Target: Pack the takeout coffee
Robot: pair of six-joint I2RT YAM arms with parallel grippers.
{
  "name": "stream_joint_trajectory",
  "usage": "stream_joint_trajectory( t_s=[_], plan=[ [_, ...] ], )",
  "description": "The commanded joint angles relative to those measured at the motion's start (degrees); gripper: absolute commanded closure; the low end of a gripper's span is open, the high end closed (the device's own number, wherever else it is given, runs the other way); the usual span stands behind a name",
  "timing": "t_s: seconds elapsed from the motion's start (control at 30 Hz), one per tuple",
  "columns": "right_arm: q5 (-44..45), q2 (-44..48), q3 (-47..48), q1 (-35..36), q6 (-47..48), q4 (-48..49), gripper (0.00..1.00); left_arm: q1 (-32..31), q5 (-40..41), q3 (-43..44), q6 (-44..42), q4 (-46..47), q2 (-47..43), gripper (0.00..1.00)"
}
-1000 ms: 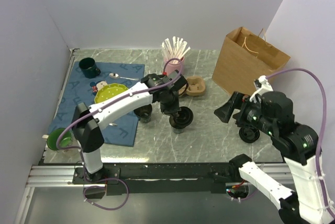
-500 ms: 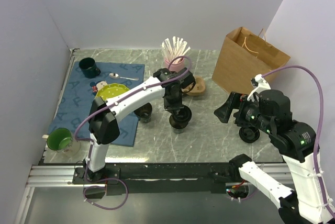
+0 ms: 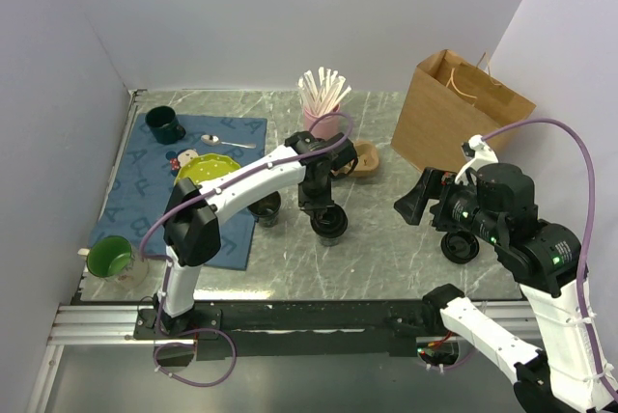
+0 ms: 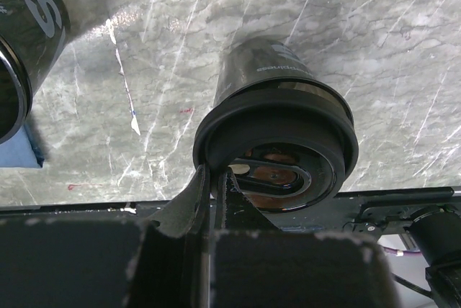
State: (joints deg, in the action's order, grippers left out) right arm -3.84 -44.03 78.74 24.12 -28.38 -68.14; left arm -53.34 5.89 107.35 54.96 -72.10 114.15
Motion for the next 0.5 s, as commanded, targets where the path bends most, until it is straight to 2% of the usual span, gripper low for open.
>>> stream_joint_trajectory(
  t_s=[0.0, 0.33, 0.47],
  plan=[
    [0.9, -0.1, 1.7, -0.1, 1.0, 2.5, 0.00, 0.0, 0.1, 0.1, 0.1, 0.2, -2.0, 0.96],
    [0.9, 0.1, 0.8, -0.2, 0.5, 2.8, 0.00, 0.0, -0.6, 2.4, -0.6, -0.3, -0.2, 0.87],
    [1.2, 0.2, 0.4, -0.2, 0.4, 3.2, 0.00, 0.0, -1.0, 3.1, -0.8, -0.5, -0.1, 0.77]
  ],
)
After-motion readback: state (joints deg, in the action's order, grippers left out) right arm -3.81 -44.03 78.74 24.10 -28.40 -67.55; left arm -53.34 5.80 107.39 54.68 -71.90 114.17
